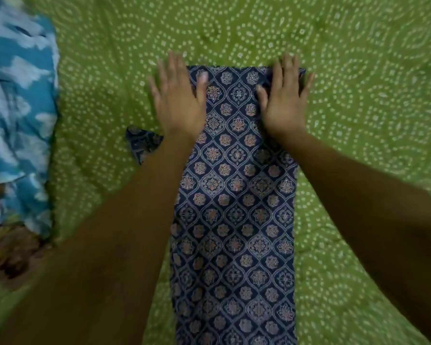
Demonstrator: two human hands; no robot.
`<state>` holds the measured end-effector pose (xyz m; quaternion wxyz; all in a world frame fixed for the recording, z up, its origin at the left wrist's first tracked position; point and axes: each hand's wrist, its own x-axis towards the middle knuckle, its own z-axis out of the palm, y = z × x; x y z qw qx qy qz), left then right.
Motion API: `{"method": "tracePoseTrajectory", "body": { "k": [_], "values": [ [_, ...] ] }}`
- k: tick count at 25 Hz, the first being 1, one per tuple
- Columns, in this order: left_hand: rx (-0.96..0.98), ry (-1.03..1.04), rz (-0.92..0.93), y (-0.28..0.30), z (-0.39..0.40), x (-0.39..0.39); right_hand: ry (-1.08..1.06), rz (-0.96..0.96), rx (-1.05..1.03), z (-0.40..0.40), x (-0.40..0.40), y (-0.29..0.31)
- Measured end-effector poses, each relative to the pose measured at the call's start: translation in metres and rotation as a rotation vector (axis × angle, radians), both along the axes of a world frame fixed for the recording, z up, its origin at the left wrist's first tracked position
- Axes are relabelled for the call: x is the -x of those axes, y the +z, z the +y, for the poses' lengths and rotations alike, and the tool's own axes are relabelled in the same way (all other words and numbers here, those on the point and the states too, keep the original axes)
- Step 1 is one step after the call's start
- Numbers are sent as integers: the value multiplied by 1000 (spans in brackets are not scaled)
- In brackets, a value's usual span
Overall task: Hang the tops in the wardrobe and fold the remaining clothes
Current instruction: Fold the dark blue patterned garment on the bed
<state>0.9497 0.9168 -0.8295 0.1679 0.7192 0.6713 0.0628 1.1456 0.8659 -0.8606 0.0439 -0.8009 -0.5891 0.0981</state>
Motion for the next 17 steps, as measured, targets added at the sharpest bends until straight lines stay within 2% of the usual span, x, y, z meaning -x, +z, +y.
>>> {"method": "tracePoseTrajectory", "body": {
  "k": [1, 3, 5, 6, 8, 11, 12, 14, 17],
  "values": [
    [-93, 212, -93, 6, -18, 15, -27, 81, -17, -19, 20, 4],
    [-184, 627, -136, 19, -70, 62, 19, 193, 36, -71, 62, 18],
    [65, 981, -334, 15, -111, 104, 23, 249, 121, -124, 93, 23],
    [264, 1030, -499, 11, -122, 119, -16, 268, 159, -145, 103, 23],
    [545, 935, -770, 15, -124, 129, -97, 303, 221, -174, 115, 19],
    [811, 833, -985, 20, -100, 122, -136, 283, 235, -189, 123, 11],
    [890, 773, -993, 20, -92, 118, -141, 265, 234, -187, 124, 10],
    [963, 689, -940, 19, -80, 112, -142, 237, 236, -181, 125, 7],
    [843, 789, -938, 11, -76, 113, -118, 181, 224, -178, 123, 6]
  ]
}}
